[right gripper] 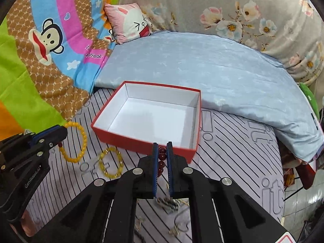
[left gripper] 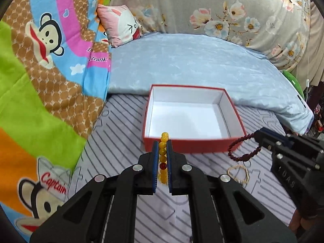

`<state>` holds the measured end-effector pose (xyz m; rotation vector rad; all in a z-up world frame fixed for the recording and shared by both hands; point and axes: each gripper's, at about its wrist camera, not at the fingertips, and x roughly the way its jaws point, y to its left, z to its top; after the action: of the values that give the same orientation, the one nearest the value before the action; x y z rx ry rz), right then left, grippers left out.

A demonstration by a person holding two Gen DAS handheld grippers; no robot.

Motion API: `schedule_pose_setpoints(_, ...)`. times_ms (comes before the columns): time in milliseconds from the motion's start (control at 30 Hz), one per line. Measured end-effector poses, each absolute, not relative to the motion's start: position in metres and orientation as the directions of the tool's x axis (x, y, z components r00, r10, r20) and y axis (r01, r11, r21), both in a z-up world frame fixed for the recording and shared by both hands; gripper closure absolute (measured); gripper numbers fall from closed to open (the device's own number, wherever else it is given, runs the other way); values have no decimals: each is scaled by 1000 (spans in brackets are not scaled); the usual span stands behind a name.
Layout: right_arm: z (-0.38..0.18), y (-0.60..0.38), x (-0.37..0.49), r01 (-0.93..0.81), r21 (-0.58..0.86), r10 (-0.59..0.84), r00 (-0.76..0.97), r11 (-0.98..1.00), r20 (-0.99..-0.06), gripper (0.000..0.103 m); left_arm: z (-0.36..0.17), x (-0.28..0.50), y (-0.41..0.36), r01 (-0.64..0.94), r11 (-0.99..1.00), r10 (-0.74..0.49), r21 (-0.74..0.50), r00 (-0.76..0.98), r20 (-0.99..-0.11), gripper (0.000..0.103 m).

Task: Organize jewelry
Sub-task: 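Carry both held bracelets up and over into the red box, then open both tools to drop the bracelets inside the red box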

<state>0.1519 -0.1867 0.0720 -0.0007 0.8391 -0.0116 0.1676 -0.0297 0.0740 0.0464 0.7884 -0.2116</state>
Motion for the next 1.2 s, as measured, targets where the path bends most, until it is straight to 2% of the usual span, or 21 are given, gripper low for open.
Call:
schedule_pose_setpoints(400,57,-199,239,18,-9,-18,650,1000,-760,95,60,270,-57,210,977,-170,-34,670,-723,96)
schedule_pose_setpoints(867,12,-205,305,18,-28,-33,608,999,-793,95,9,329,-78,205,978,-159,-41,602,-782,95)
schedule_pose_setpoints(900,12,-204,305,15,-37,-39,610,999,-792,91,7,331,-78,199,979,-155,-41,599,-786,94)
schedule_pose_setpoints(967,13,-204,306,21,-44,-48,616,999,-786,81,4,334,-77,179,983,-144,-45,595,-791,78)
schedule_pose_setpoints(1000,14,-205,306,26,-45,-51,620,999,-783,72,4,334,-76,169,985,-139,-45,599,-788,66)
schedule_pose_setpoints(1033,15,-205,305,30,-45,-53,624,999,-780,68,4,333,-75,169,985,-139,-45,604,-784,67)
schedule_pose_setpoints(1200,22,-205,291,43,-63,-76,634,997,-769,64,6,325,-68,158,986,-133,-46,606,-785,67)
